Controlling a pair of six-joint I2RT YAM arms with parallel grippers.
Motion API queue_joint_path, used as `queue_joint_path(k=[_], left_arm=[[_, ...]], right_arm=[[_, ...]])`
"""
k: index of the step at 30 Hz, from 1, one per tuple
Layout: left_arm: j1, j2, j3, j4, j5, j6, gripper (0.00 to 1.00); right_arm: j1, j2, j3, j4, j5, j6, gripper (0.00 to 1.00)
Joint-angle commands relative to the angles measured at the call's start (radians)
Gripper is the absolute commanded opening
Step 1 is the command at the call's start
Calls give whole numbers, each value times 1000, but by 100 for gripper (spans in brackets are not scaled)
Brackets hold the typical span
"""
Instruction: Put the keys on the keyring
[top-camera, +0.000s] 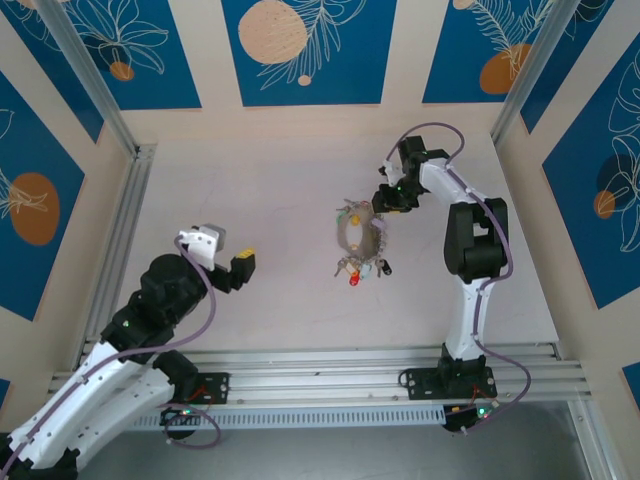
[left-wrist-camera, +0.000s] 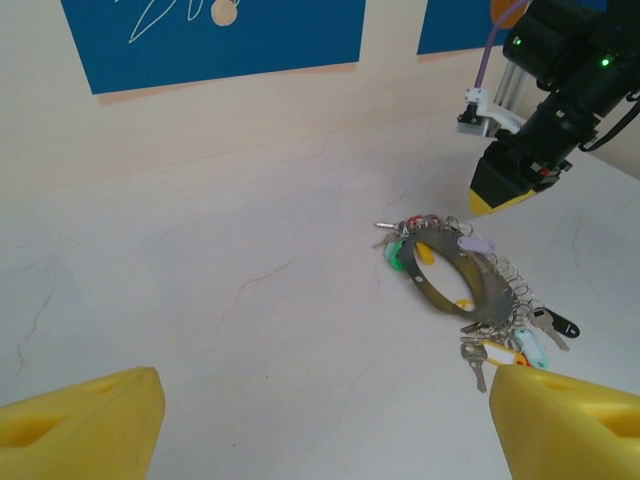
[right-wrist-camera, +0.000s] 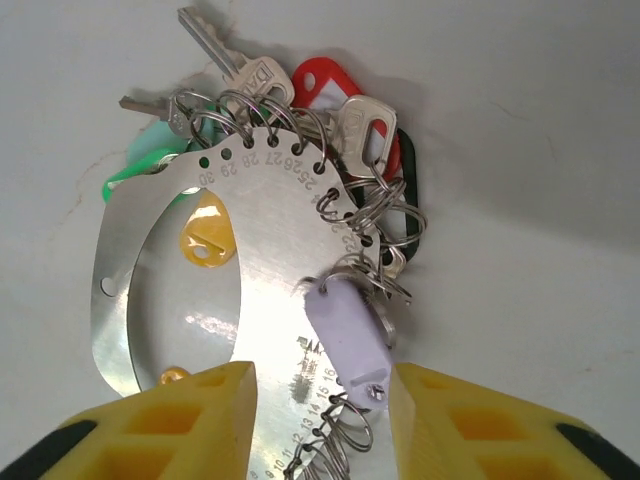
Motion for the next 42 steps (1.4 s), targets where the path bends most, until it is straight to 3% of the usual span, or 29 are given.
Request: queue_joint_path(k=[1,5,8,9,12,16,19,20,25,27,30,35,39,42], left_arm=[[7,-21,48,-29,31,-19,85],[7,-8,82,-72,51,-19,87],[7,19,110,-115,42,-11,99],[7,31,118,-135,31,-7,100],[8,84,132,-172,-56,-12,100],[8,178,144,-175,-200,-62,100],[14,219,96,-85,-408,-114,100],[24,234,75,-35,-404,-62,100],[97,334,-12,169,-479,75,100],[155,379,-47,234,-480,94,100],[239,448,-111,358,-448,97,100],[288,618,-205,673,-480,182,100],[328,721,-278,938,-445,203,100],[364,818,-318,1123,-372,233,100]], right_arm=[[25,-58,-4,19,61,3,45],[88,-239,-120,125,154,-12,53],[159,-451,-293,270,172,-42,80],[181,-537,-372,328,174,-49,99],[208,-784,-615,510,155,-18,99],[134,-1028,-902,740,57,73,99],[75,-1142,-1093,932,109,139,99],[56,-1166,-1157,1005,146,164,99],[-27,-1166,-1339,1214,210,195,99],[-66,-1116,-1363,1255,133,146,99],[-78,-1033,-1377,1335,146,138,99],[-99,-845,-1410,1595,146,132,99],[-92,-777,-1316,1495,162,84,99],[-85,-753,-1339,1596,175,33,99]])
